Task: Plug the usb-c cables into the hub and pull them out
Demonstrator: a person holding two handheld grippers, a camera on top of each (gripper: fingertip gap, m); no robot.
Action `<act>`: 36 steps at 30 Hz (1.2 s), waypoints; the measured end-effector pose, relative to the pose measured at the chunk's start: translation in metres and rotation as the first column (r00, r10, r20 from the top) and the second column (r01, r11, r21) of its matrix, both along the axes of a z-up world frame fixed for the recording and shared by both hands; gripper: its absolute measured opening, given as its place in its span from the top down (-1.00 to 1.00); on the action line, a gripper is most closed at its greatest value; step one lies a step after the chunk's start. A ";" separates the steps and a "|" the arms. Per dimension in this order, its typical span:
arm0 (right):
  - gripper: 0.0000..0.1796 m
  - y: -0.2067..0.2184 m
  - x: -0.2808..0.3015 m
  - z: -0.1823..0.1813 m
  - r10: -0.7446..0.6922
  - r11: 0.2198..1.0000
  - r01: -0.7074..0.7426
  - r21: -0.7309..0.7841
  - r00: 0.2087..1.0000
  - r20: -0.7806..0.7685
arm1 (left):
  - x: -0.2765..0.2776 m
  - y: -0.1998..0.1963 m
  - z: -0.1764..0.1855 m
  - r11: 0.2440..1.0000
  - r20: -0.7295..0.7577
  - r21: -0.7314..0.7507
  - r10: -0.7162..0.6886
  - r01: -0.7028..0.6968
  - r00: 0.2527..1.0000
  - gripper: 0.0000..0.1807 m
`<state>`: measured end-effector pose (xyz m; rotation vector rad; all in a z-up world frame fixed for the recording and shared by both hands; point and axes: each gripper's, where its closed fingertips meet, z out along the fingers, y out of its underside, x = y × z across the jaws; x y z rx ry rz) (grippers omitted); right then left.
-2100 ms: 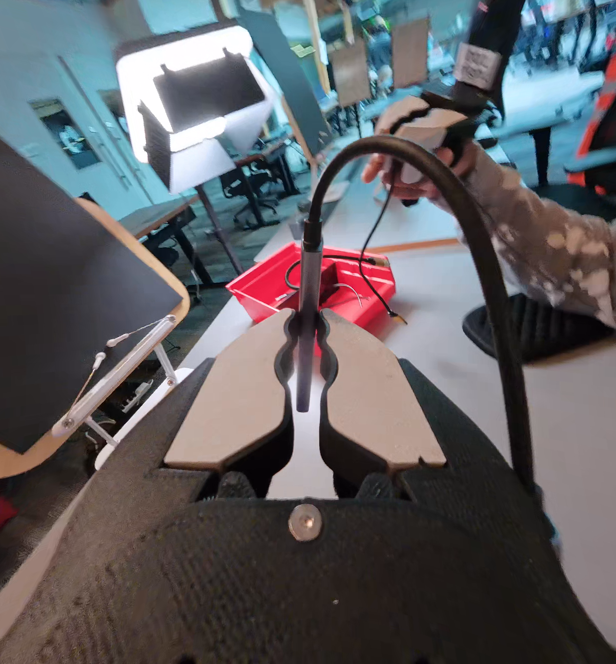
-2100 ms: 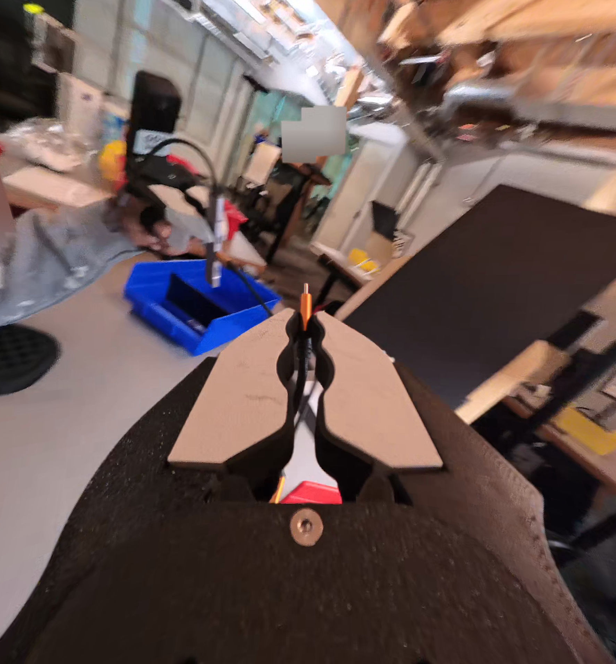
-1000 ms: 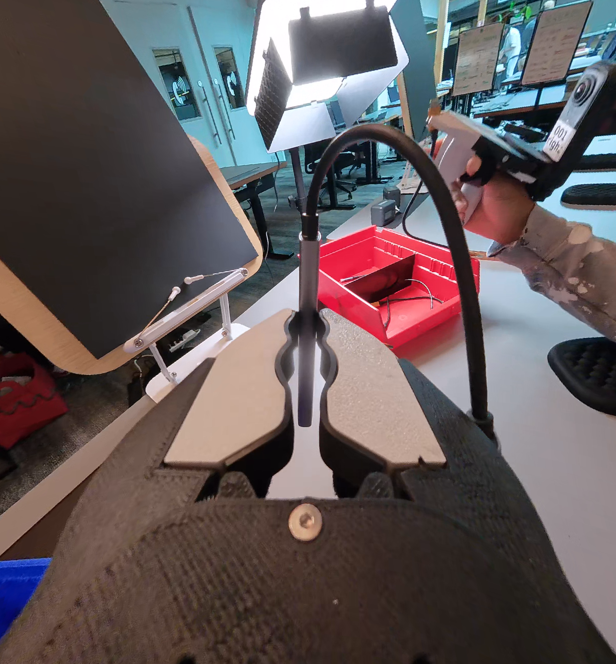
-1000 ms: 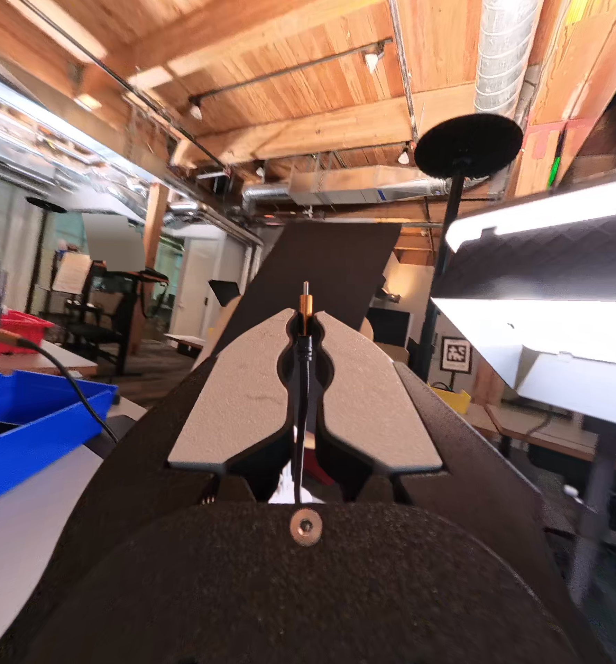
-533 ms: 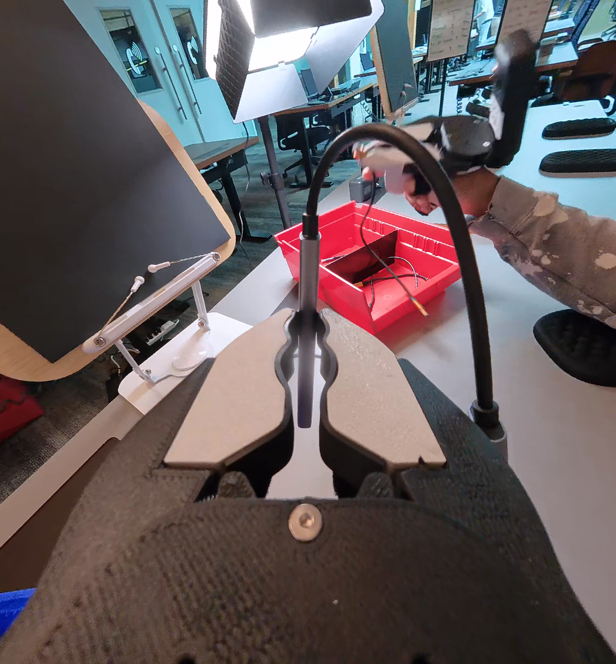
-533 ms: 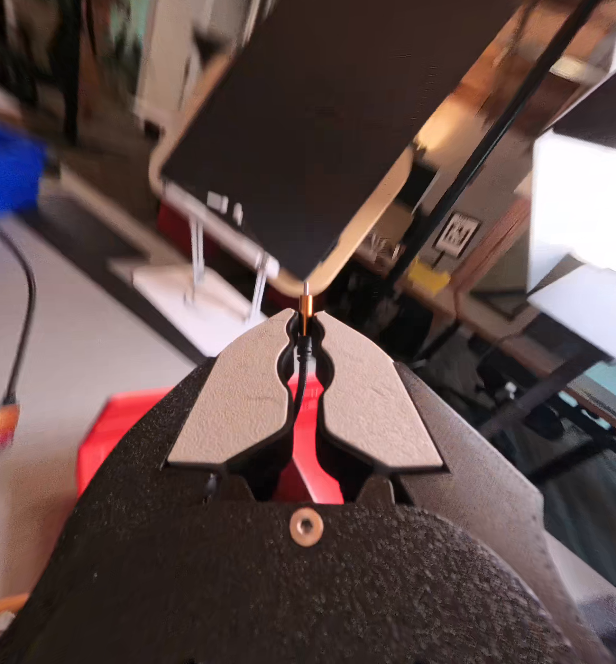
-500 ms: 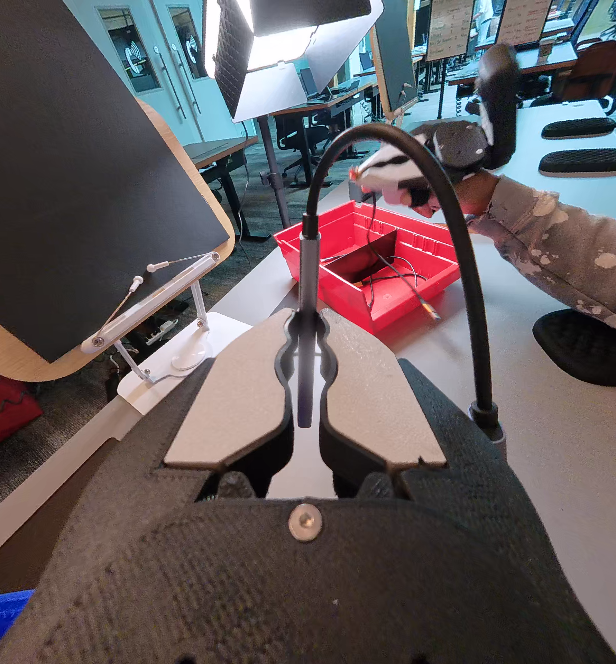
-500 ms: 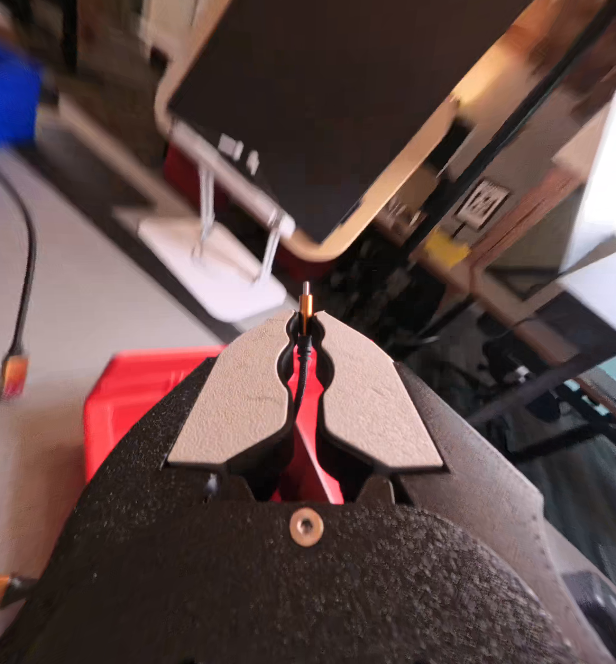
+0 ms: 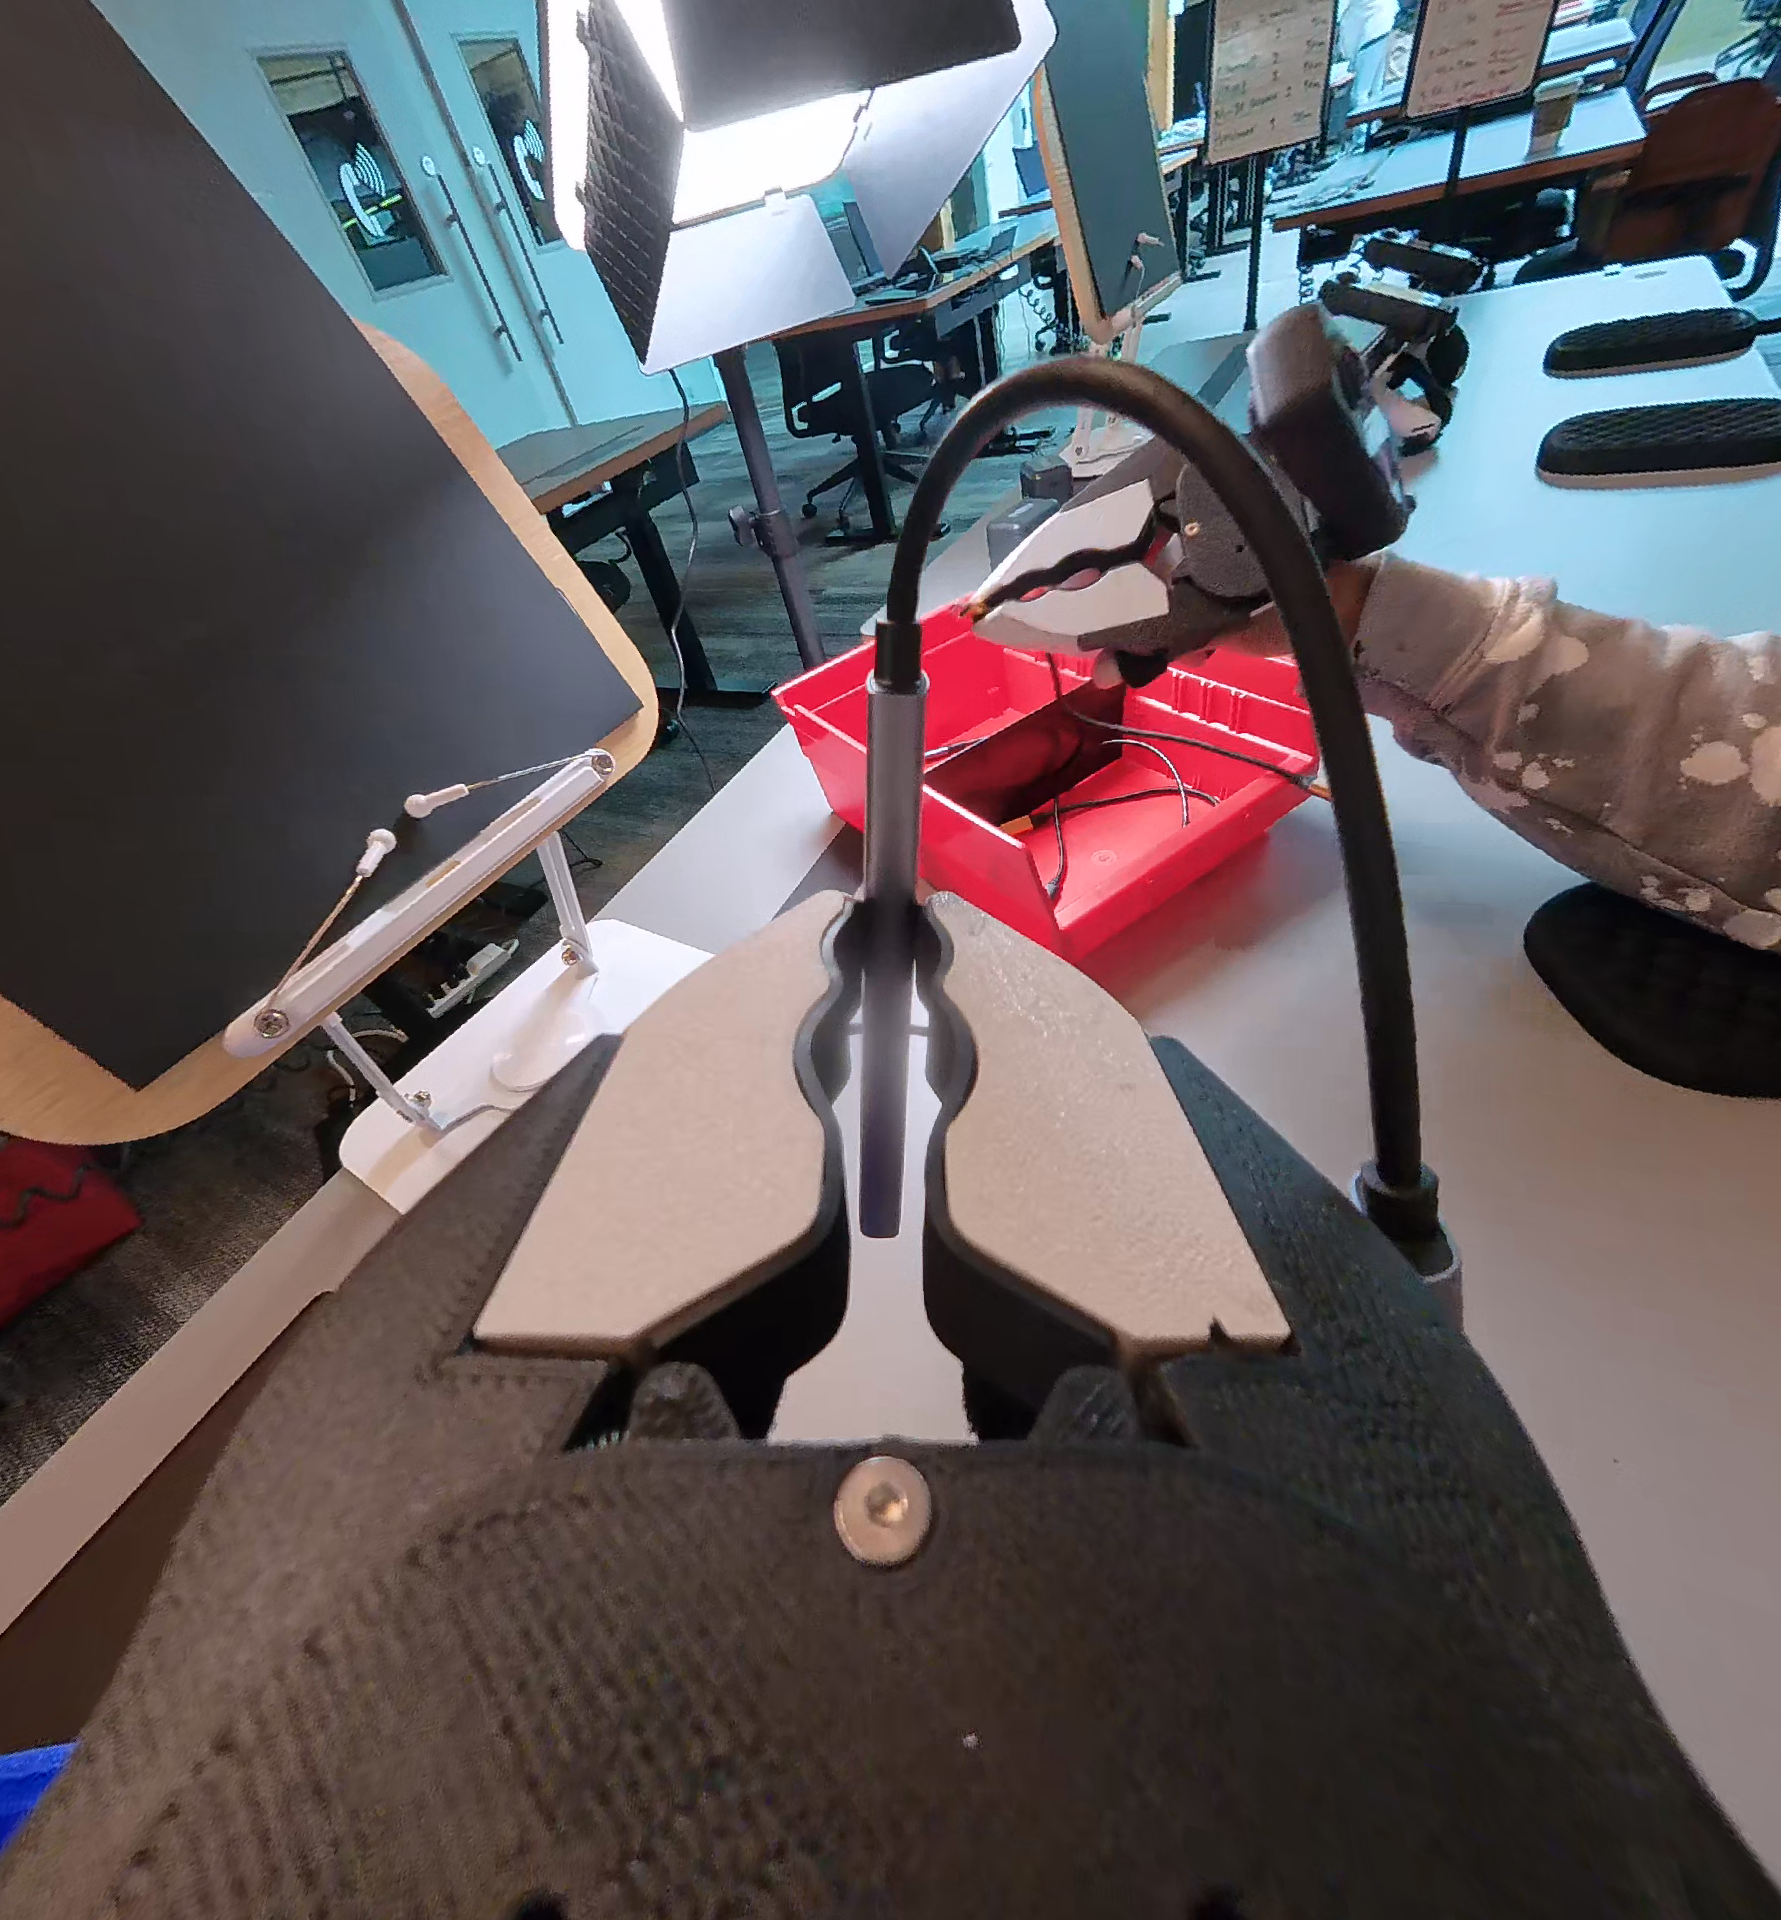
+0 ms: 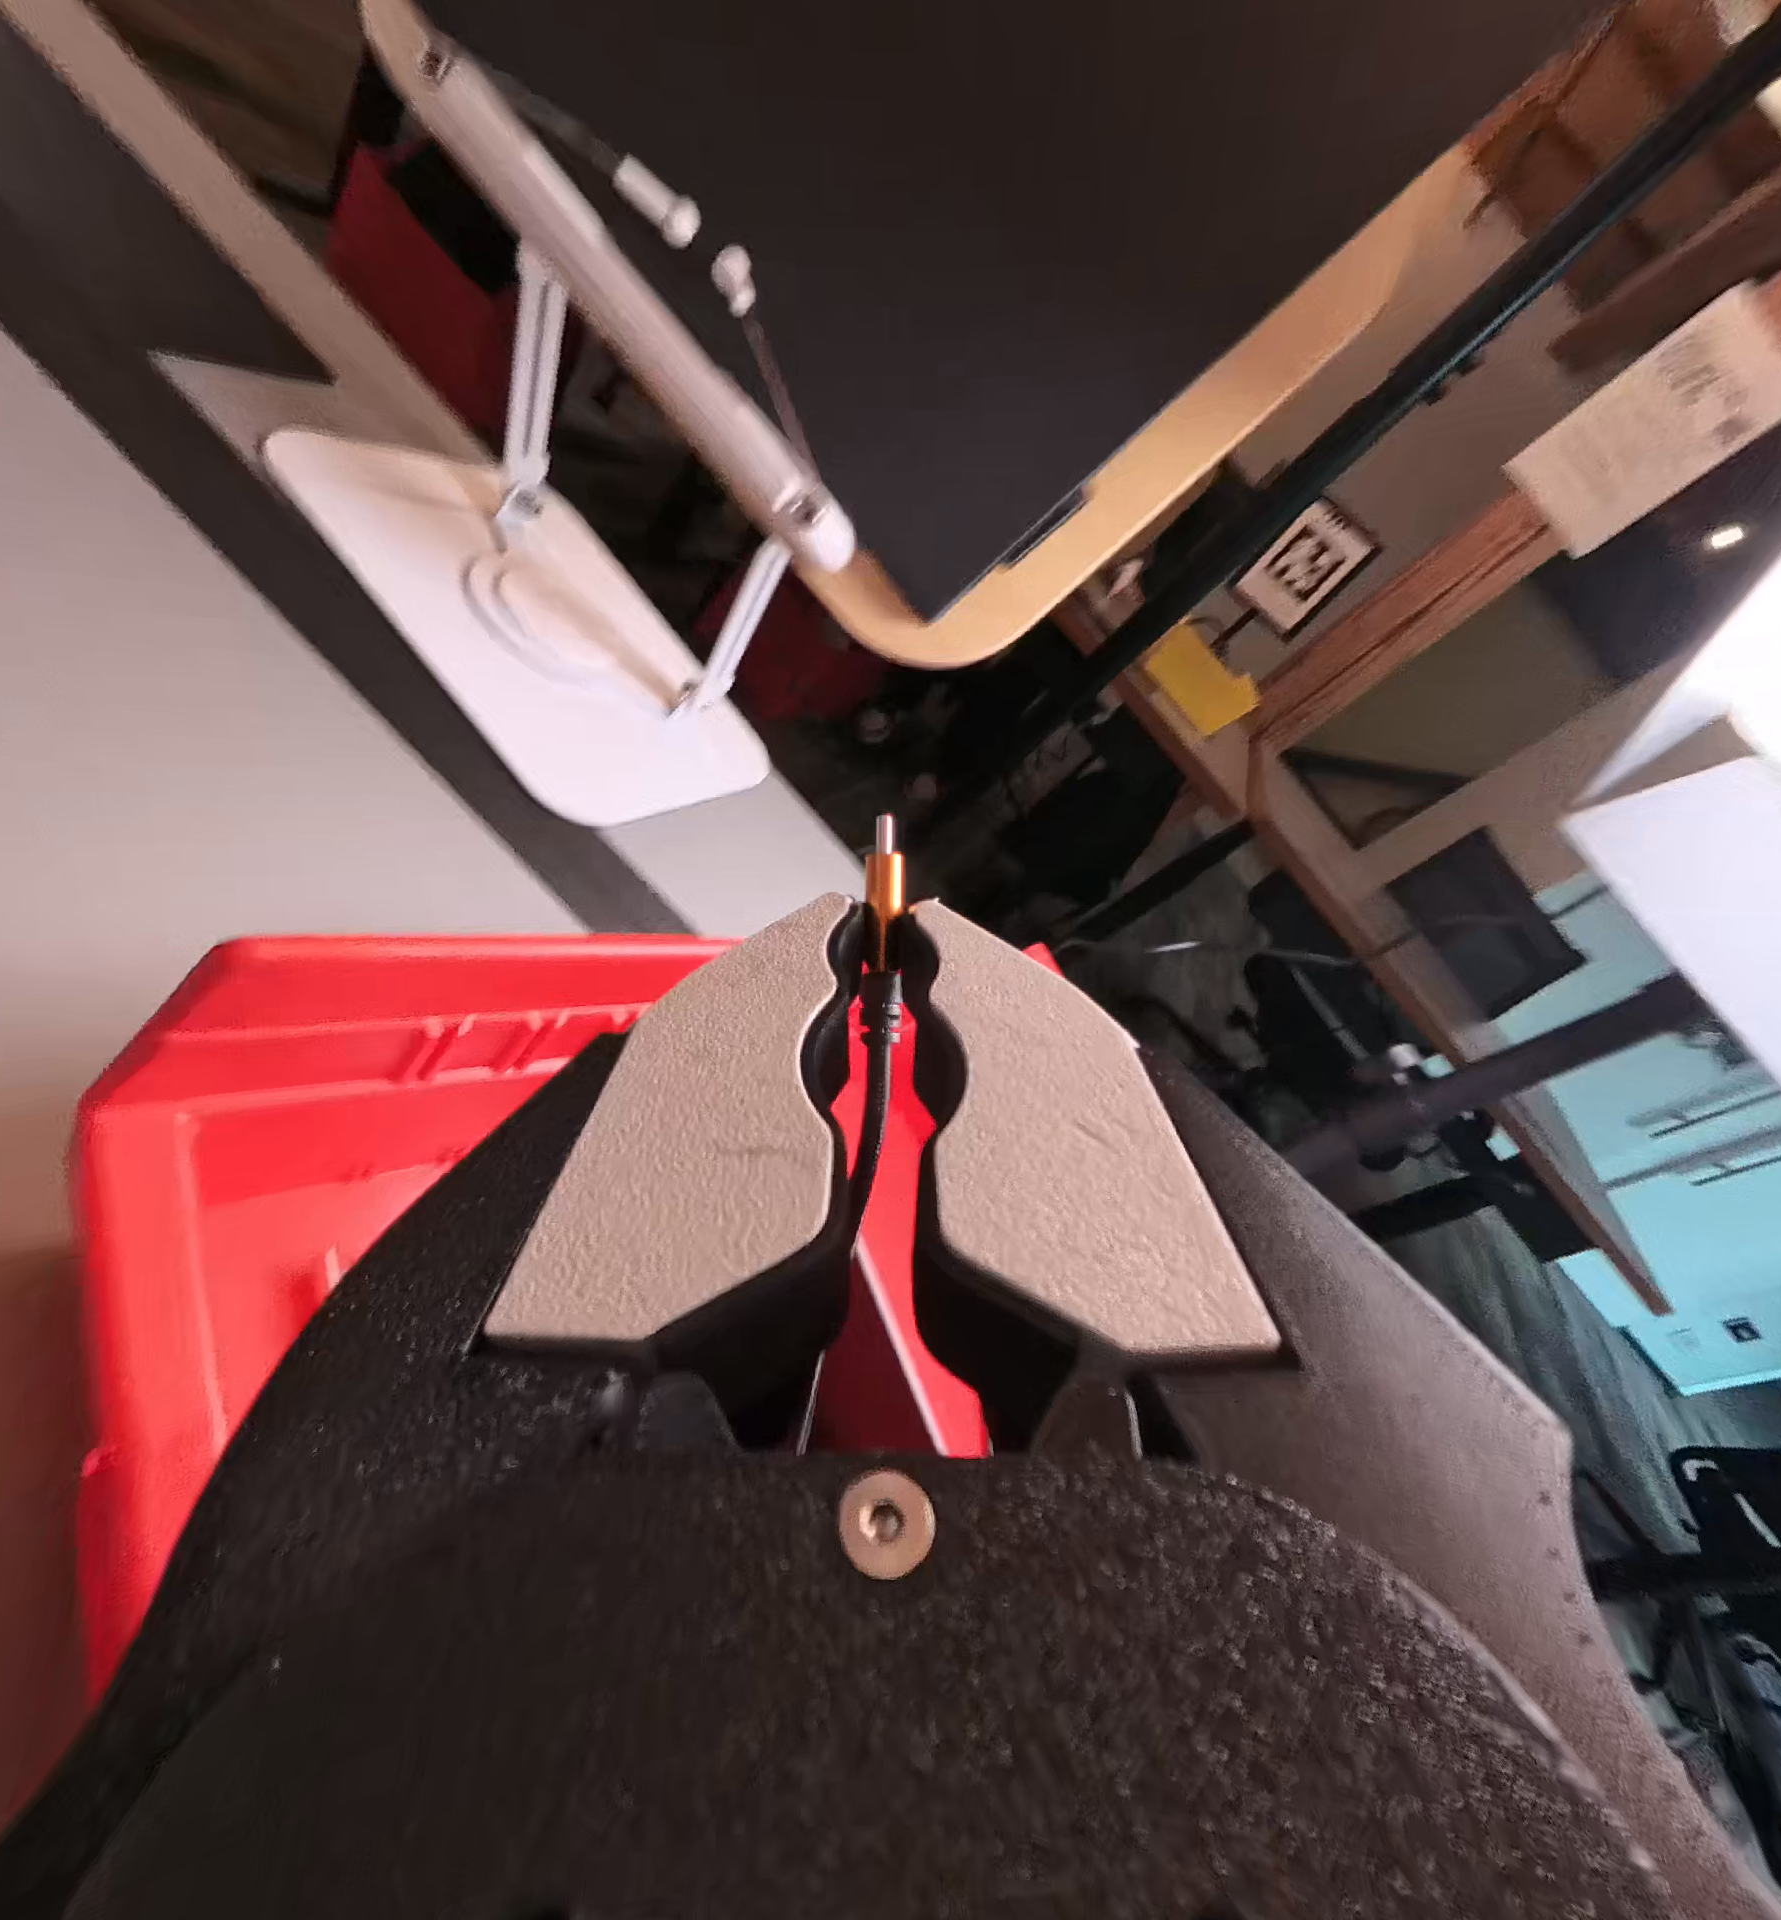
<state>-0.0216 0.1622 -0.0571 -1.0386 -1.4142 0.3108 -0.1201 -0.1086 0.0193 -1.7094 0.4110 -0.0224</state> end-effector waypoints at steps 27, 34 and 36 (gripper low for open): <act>0.62 -0.076 0.155 -0.072 0.030 0.975 0.114 -0.192 0.786 0.618 | 0.002 0.000 -0.005 0.999 -0.013 -0.030 -0.021 0.021 1.000 0.89; 0.58 -0.084 0.188 -0.126 -0.065 0.972 -0.134 0.194 0.637 0.768 | 0.012 -0.005 0.006 0.999 -0.011 0.001 -0.047 0.047 0.999 0.89; 0.59 -0.075 0.184 -0.131 -0.111 0.949 -0.176 0.262 0.593 0.798 | 0.016 -0.006 0.007 0.999 -0.018 0.001 -0.053 0.053 0.998 0.89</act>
